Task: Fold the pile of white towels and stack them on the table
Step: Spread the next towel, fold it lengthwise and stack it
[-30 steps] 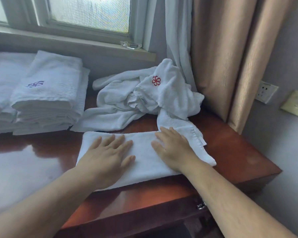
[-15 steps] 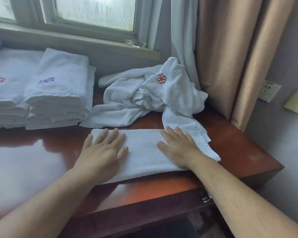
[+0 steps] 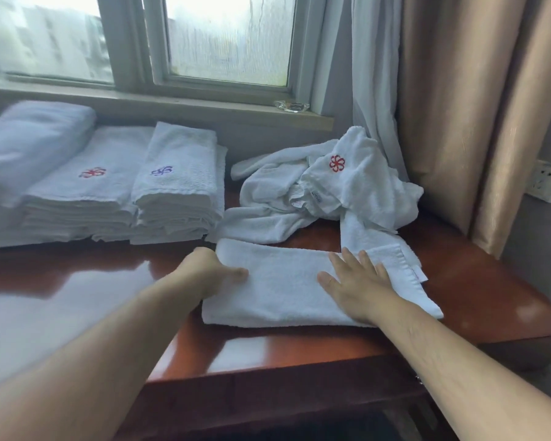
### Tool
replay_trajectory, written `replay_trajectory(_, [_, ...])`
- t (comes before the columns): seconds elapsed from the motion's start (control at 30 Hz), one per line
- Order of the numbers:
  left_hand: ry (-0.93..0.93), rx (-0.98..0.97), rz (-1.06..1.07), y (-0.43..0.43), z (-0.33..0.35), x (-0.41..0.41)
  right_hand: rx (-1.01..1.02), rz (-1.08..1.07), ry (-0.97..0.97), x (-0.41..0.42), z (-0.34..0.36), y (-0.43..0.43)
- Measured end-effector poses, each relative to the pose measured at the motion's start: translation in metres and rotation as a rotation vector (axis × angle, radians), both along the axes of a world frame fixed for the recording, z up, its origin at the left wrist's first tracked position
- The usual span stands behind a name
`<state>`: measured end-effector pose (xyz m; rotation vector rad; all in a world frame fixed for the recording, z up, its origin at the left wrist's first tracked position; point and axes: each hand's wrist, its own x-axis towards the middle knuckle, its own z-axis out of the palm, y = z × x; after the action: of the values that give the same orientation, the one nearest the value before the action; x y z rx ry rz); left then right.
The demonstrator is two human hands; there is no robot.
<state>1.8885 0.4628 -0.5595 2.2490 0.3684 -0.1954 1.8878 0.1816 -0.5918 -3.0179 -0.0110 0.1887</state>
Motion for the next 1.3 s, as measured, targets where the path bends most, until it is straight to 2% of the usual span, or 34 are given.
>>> replay_trajectory(0.07, [0.000, -0.139, -0.052, 0.005, 0.003, -0.008, -0.001, -0.001, -0.008, -0.002, -0.002, 0.004])
replay_trajectory(0.17, [-0.117, -0.320, -0.079, 0.008, 0.008, -0.021, 0.006, -0.020, -0.030, -0.001, -0.002, 0.015])
replay_trajectory(0.27, [-0.251, -0.157, -0.071, 0.017, 0.015, -0.030, 0.028, -0.017, -0.027, 0.001, 0.001, 0.037])
replay_trajectory(0.33, [-0.333, -0.031, -0.123, 0.028, 0.028, -0.034, 0.115, 0.073, -0.039, 0.003, 0.010, 0.054])
replay_trajectory(0.47, [-0.469, 0.219, -0.304, 0.050, 0.081, -0.051, 0.511, 0.393, -0.168, 0.007, 0.057, 0.085])
replay_trajectory(0.53, [-0.510, 0.309, -0.378, 0.058, 0.114, -0.063, 0.673, 0.464, -0.119, 0.012, 0.084, 0.100])
replay_trajectory(0.6, [-0.561, 0.372, -0.438, 0.068, 0.142, -0.072, 0.884, 0.522, 0.032, 0.014, 0.106, 0.116])
replay_trajectory(0.67, [-0.610, 0.400, -0.446, 0.080, 0.162, -0.078, 1.046, 0.579, 0.141, 0.012, 0.122, 0.132])
replay_trajectory(0.77, [-0.712, 0.438, -0.351, 0.099, 0.175, -0.079, 1.127, 0.602, 0.102, 0.006, 0.135, 0.157])
replay_trajectory(0.87, [-0.832, 0.405, -0.254, 0.117, 0.181, -0.080, 1.230, 0.613, 0.171, 0.000, 0.141, 0.176])
replay_trajectory(1.03, [-0.909, 0.365, -0.168, 0.140, 0.181, -0.077, 1.362, 0.638, 0.164, -0.004, 0.151, 0.204])
replay_trajectory(1.1, [-1.001, 0.285, -0.063, 0.151, 0.174, -0.075, 1.415, 0.621, 0.123, -0.002, 0.153, 0.216])
replay_trajectory(1.13, [-1.027, 0.155, 0.006, 0.157, 0.168, -0.075, 1.447, 0.611, 0.111, 0.000, 0.155, 0.221])
replay_trajectory(1.17, [-0.997, -0.057, 0.066, 0.162, 0.161, -0.076, 1.482, 0.602, 0.102, 0.001, 0.157, 0.227])
replay_trajectory(1.23, [-0.746, -0.555, 0.063, 0.168, 0.138, -0.077, 1.562, 0.575, 0.070, 0.005, 0.161, 0.237])
replay_trajectory(1.27, [-0.579, -0.720, 0.008, 0.171, 0.124, -0.076, 1.603, 0.560, 0.053, 0.008, 0.163, 0.243])
replay_trajectory(1.3, [-0.443, -0.799, -0.047, 0.173, 0.108, -0.076, 1.643, 0.546, 0.045, 0.011, 0.165, 0.248])
